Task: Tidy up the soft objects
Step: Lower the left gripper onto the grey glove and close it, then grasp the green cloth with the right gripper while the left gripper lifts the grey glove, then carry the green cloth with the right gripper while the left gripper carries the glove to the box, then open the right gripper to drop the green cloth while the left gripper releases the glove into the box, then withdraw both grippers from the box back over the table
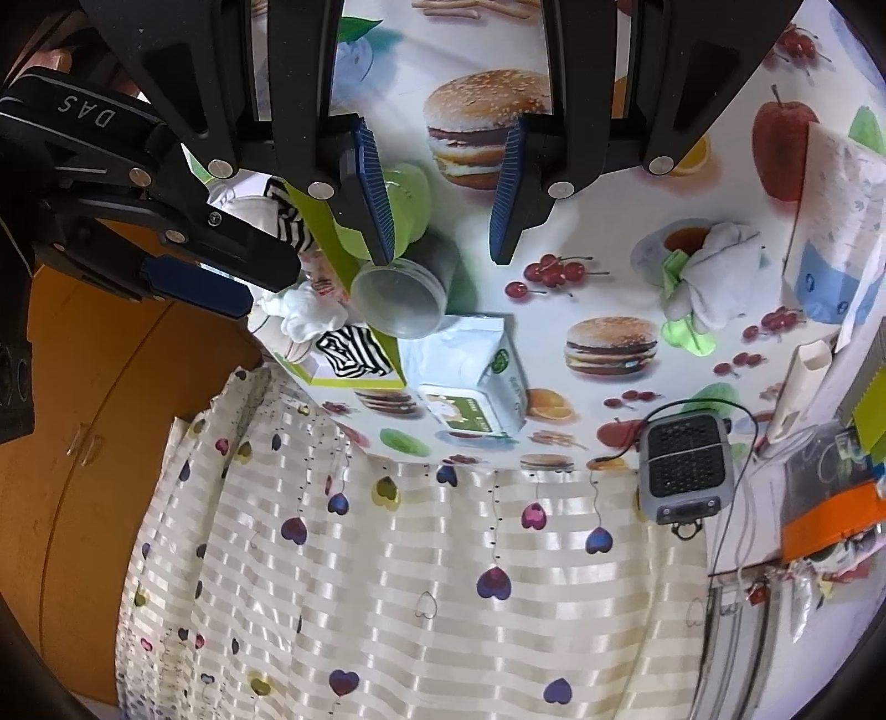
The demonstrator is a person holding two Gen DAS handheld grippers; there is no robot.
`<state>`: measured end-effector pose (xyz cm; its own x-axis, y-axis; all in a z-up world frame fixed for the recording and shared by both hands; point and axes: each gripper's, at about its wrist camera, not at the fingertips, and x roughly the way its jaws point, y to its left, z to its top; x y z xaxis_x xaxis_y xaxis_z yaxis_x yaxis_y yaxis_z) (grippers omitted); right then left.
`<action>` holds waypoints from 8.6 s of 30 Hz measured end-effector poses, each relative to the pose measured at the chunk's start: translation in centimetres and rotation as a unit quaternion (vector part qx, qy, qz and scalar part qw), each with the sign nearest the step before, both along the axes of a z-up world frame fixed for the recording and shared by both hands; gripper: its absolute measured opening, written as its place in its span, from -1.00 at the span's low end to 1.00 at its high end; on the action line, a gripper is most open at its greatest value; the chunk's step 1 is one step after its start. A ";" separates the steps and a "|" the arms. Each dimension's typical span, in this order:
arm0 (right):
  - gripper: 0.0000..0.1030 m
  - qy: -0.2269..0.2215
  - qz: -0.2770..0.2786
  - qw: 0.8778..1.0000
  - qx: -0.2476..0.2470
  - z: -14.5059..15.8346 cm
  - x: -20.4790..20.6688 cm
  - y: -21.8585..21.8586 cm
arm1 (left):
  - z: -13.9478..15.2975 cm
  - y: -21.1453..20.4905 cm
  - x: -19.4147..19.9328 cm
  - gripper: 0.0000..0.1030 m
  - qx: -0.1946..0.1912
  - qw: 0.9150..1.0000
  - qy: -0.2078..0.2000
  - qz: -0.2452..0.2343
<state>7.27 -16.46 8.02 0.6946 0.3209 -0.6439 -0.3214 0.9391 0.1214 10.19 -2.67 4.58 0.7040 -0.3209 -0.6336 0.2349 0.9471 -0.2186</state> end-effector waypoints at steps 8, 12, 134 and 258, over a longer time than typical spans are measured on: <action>-0.06 0.005 0.012 1.000 0.000 -0.3 0.4 0.9 | -0.4 1.3 0.2 -0.34 0.003 1.000 0.008 0.014; -0.06 0.006 0.017 1.000 0.001 -0.4 0.6 1.3 | -0.7 1.8 0.3 -0.34 0.005 1.000 0.011 0.023; -0.86 -0.012 0.037 0.999 0.028 1.1 5.9 4.4 | 2.4 5.3 -0.1 -0.78 0.013 0.998 -0.046 0.050; -0.08 0.014 -0.080 0.996 -0.031 -1.0 -9.4 -4.7 | -0.5 -5.4 -8.4 -0.26 0.038 0.998 0.008 -0.041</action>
<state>-2.09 -21.12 7.02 0.7156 0.1667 -0.6784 -0.1649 0.9840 0.0678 1.79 -8.05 4.04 0.6667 -0.3275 -0.6695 0.3098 0.9388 -0.1507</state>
